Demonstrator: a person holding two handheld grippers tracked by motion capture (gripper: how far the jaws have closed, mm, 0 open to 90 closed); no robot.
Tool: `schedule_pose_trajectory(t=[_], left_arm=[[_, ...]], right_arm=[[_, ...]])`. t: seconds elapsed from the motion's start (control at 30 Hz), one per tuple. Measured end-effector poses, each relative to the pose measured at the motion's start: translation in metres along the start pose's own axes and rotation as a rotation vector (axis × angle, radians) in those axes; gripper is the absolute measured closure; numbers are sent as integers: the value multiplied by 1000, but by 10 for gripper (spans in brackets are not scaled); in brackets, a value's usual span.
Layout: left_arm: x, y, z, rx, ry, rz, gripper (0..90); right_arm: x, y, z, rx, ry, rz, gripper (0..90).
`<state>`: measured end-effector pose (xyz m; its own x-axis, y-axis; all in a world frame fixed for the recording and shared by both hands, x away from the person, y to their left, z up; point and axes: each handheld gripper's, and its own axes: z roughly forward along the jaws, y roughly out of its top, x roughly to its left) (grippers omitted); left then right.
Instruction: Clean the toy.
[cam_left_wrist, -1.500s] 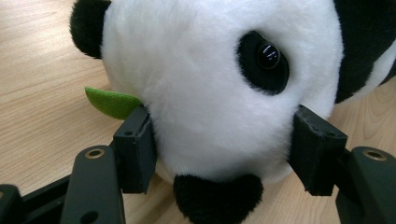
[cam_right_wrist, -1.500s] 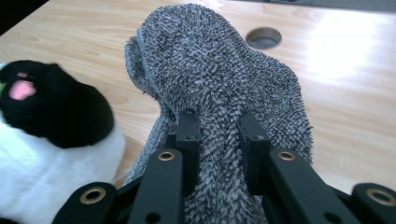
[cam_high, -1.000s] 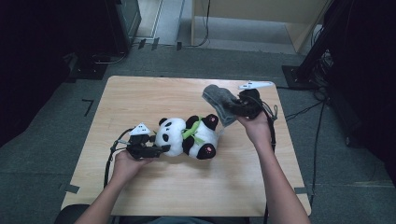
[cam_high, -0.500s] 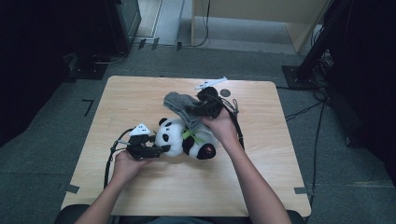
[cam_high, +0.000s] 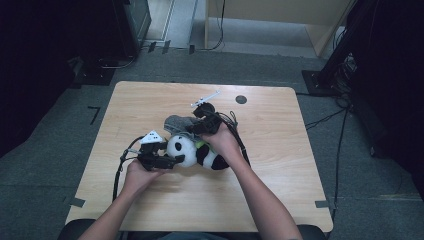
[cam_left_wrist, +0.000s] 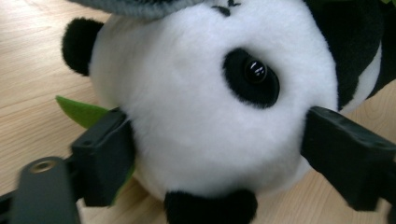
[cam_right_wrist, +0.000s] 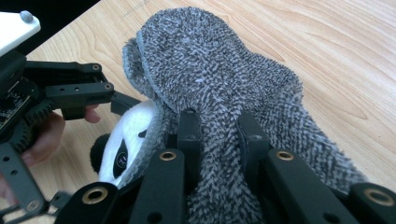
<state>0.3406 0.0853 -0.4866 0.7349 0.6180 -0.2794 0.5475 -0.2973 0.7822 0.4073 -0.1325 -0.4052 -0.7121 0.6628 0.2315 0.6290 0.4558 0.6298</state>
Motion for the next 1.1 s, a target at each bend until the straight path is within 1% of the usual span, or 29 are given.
schedule_pose_trajectory(t=[0.07, 0.1, 0.13, 0.2, 0.23, 0.27, 0.3, 0.37, 0.4, 0.43, 0.47, 0.53, 0.57, 0.6, 0.67, 0.7, 0.73, 0.77, 0.8, 0.83, 0.93, 1.0, 1.1], left_arm=[[2, -1, 5, -17, -8, -4, 66], [2, -2, 8, -21, -12, -4, 18], [2, -3, 11, -24, 1, -1, 0], [4, -6, 13, -50, -3, 1, 0], [4, -7, 13, -54, 2, 3, 0], [4, -9, 11, -56, 16, 10, 35], [3, -9, 9, -59, 28, 17, 107], [2, -9, 6, -53, 39, 15, 208], [2, -8, 5, -51, 42, 12, 249], [1, -8, 5, -51, 46, 11, 270], [0, -8, 4, -50, 48, 10, 289], [-1, -7, 3, -47, 50, 11, 304], [-1, -7, 3, -42, 51, 16, 313], [-1, -7, 3, -38, 52, 16, 320], [-1, -6, 2, -25, 53, 2, 335], [0, -6, 2, -24, 48, -14, 340], [0, -4, 2, -17, 47, -26, 341], [0, -3, 3, -12, 50, -26, 341], [-1, -3, 3, -12, 52, -24, 340], [-1, -3, 3, -12, 52, -18, 340], [-1, -4, 2, -12, 49, -14, 334], [-1, -4, 2, -13, 47, -11, 330], [-2, -4, 3, -18, 43, -6, 324]], right_arm=[[-1, -2, 3, -4, 5, 9, 768], [-1, -3, 3, -8, 5, 6, 768], [-1, -3, 4, -9, 6, 6, 768], [0, -3, 6, -10, -1, -1, 768], [0, -3, 6, -12, -4, -4, 766], [0, -3, 6, -13, -4, -7, 765], [0, -3, 6, -12, -5, -8, 765], [0, 1, 5, -2, -5, -2, 761], [0, 5, 3, -6, -7, -3, 759], [1, 8, 1, -10, -9, -3, 758], [2, 11, -1, -28, -6, -14, 758], [8, 17, -3, -53, 13, -23, 755], [11, 18, 0, -47, 21, -33, 752], [15, 19, 4, -23, 19, -55, 751], [20, 16, 16, 40, -23, -105, 748], [19, 14, 17, 29, -29, -117, 749], [16, 13, 17, 20, -28, -104, 749], [12, 12, 16, 19, -43, -93, 748], [9, 11, 15, 20, -62, -97, 747], [7, 11, 14, 22, -73, -95, 746], [-4, 8, 9, 32, -114, -79, 743], [-12, 5, 6, 35, -125, -60, 744], [-20, 2, 0, 35, -146, -48, 742]])
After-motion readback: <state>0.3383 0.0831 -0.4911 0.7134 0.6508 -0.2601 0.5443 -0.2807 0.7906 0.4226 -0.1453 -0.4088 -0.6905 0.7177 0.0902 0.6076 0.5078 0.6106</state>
